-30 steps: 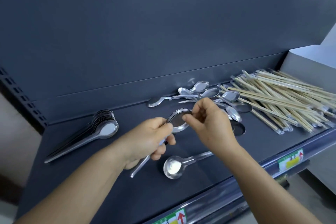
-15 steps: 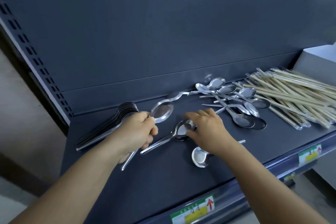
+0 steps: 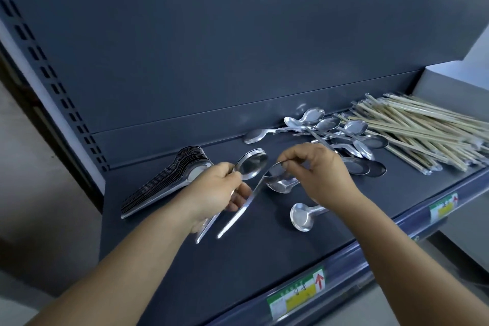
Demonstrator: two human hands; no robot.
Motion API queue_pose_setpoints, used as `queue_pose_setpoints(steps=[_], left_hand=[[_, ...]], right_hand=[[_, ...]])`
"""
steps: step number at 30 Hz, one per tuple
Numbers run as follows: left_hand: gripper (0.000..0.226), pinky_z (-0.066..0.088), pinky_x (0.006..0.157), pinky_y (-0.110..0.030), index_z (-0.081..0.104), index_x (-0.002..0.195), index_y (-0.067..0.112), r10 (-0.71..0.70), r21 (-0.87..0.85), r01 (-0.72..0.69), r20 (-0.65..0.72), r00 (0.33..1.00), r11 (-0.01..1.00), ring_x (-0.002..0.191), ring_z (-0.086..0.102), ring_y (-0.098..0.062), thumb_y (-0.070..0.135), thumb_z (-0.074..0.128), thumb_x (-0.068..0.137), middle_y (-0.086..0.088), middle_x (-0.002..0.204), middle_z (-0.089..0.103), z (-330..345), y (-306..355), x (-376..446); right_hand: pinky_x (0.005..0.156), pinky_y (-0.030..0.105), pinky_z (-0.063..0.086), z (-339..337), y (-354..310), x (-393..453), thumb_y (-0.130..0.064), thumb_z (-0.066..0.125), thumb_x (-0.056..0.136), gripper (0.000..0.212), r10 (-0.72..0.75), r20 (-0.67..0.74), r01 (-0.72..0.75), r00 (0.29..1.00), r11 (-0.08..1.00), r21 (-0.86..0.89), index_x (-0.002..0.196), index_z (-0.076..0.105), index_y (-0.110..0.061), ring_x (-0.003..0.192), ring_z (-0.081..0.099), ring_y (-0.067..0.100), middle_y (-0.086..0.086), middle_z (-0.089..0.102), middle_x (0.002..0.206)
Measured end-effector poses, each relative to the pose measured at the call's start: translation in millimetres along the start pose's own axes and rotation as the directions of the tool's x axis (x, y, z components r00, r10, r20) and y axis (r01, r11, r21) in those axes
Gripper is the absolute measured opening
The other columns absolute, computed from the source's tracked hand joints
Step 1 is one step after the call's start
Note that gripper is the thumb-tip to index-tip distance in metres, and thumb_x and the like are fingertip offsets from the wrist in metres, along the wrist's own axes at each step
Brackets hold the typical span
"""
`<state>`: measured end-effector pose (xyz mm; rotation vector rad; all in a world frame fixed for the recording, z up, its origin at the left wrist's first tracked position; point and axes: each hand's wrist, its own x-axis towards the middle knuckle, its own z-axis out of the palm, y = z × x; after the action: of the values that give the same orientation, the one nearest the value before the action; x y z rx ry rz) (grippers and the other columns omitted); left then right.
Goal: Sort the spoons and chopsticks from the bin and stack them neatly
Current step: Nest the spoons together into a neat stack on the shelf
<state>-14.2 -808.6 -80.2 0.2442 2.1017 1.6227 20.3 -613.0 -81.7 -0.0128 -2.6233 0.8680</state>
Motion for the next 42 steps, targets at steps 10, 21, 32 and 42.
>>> queue_pose_setpoints(steps=[10, 21, 32, 42], left_hand=[[0.017, 0.031, 0.041, -0.02, 0.052, 0.097, 0.005, 0.024, -0.022, -0.019, 0.239, 0.971, 1.0, 0.043, 0.034, -0.01, 0.018, 0.042, 0.099, -0.005, 0.085, 0.058, 20.4, -0.6, -11.2], [0.019, 0.029, 0.043, -0.023, 0.042, 0.078, 0.011, 0.021, 0.122, -0.035, 0.112, 0.993, 0.992, 0.04, 0.033, -0.009, 0.012, 0.035, 0.095, -0.002, 0.075, 0.047, 20.9, -8.8, -0.9], [0.019, 0.028, 0.044, -0.024, 0.044, 0.078, 0.009, 0.045, 0.082, -0.054, 0.1, 0.994, 0.995, 0.041, 0.032, -0.01, 0.011, 0.035, 0.095, -0.002, 0.072, 0.049, 20.6, -7.6, -6.5], [0.018, 0.051, 0.065, -0.028, 0.053, 0.101, 0.013, 0.134, -0.095, -0.131, 0.024, 0.991, 0.987, 0.065, 0.063, -0.014, 0.016, 0.035, 0.102, 0.001, 0.079, 0.068, 23.4, 12.1, -1.7]], right_hand=[[0.059, 0.023, 0.033, 5.7, -3.1, -17.6, -0.033, 0.074, 0.073, 0.033, 0.163, -0.094, -0.161, 0.982, 0.987, 0.022, 0.063, 0.043, -0.03, 0.062, 0.045, 0.003, -0.012, 0.049, 0.058], [0.093, 0.024, 0.044, -17.8, 10.0, -51.3, -0.014, 0.064, 0.081, 0.029, 0.147, 0.328, -0.133, 0.933, 0.989, -0.064, 0.106, 0.069, -0.028, 0.106, 0.053, 0.01, -0.022, 0.059, 0.098], [0.066, 0.007, 0.036, -10.8, 2.9, -47.1, -0.01, 0.07, 0.077, 0.015, 0.099, 0.103, -0.099, 0.99, 0.995, -0.01, 0.077, 0.07, -0.025, 0.068, 0.052, 0.002, -0.011, 0.053, 0.076], [0.061, 0.028, 0.049, -20.6, -30.1, -17.4, 0.003, 0.063, 0.08, 0.018, 0.287, -0.138, -0.119, 0.948, 0.723, 0.681, 0.078, 0.056, -0.013, 0.061, 0.058, 0.017, 0.006, 0.065, 0.075]])
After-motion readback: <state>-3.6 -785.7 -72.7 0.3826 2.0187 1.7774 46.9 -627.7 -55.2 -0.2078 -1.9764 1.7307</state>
